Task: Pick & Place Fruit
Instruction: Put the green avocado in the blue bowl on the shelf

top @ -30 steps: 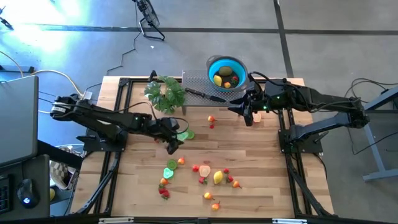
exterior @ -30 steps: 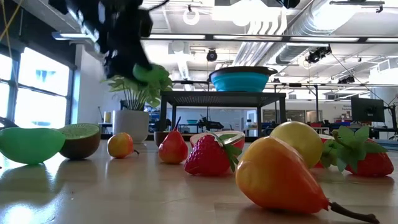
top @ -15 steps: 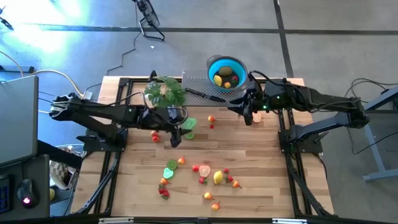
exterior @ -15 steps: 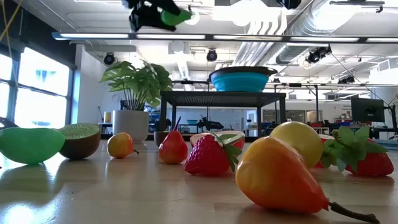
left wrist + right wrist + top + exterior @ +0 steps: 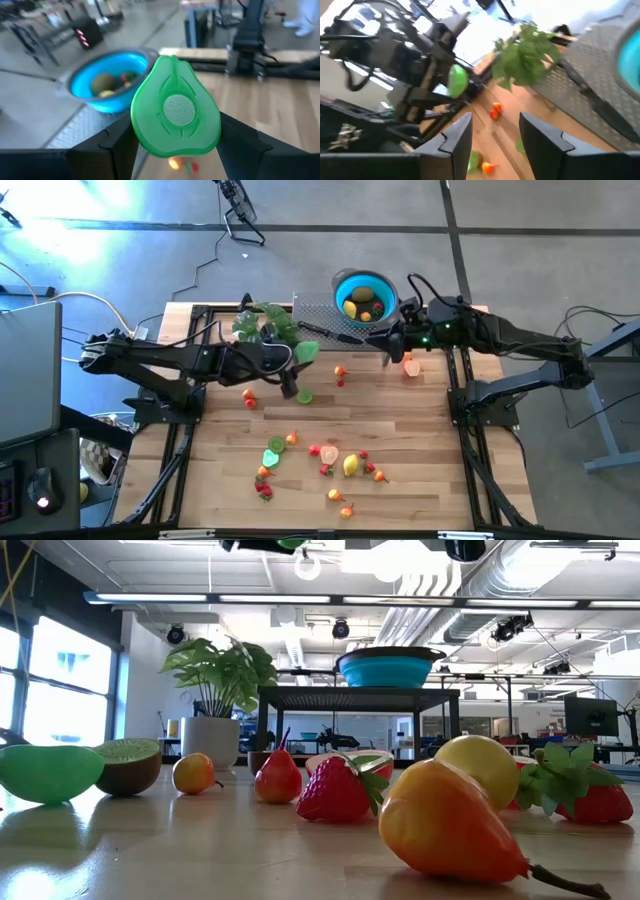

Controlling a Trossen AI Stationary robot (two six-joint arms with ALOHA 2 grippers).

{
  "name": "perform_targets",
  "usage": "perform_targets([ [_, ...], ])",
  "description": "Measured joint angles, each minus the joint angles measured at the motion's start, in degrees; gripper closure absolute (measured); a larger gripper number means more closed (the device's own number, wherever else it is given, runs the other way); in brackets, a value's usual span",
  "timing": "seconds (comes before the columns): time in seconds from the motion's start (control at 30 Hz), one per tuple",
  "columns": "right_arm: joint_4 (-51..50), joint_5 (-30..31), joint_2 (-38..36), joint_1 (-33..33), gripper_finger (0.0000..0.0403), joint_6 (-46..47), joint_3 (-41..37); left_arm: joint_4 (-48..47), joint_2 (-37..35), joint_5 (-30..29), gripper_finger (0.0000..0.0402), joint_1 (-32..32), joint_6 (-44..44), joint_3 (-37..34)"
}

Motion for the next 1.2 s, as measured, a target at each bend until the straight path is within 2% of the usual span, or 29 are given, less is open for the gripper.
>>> perform_targets([
  [0.23,7.5,-0.9,0.0,0.0,0.0247,-0.1,0.0,6.6,1.3,-4.6,0.0183,0.4,4.5,0.1],
  [0.5,11.7,-3.8,2.3,0.0,0.0247,-0.1,0.1,10.9,2.7,-3.9,0.0183,4.3,5.4,0.0],
  [0.93,23.0,-4.6,12.5,0.0,0.0246,-0.1,0.0,14.5,2.6,-2.5,0.0183,4.0,7.6,0.0],
  [1.07,23.2,-2.0,13.8,0.0,0.0224,-0.4,0.0,14.4,2.6,-0.8,0.0183,4.0,8.9,0.0],
  [1.2,23.6,-0.3,13.9,-0.3,0.0174,0.5,0.0,14.4,2.6,0.2,0.0183,4.0,9.0,0.0],
])
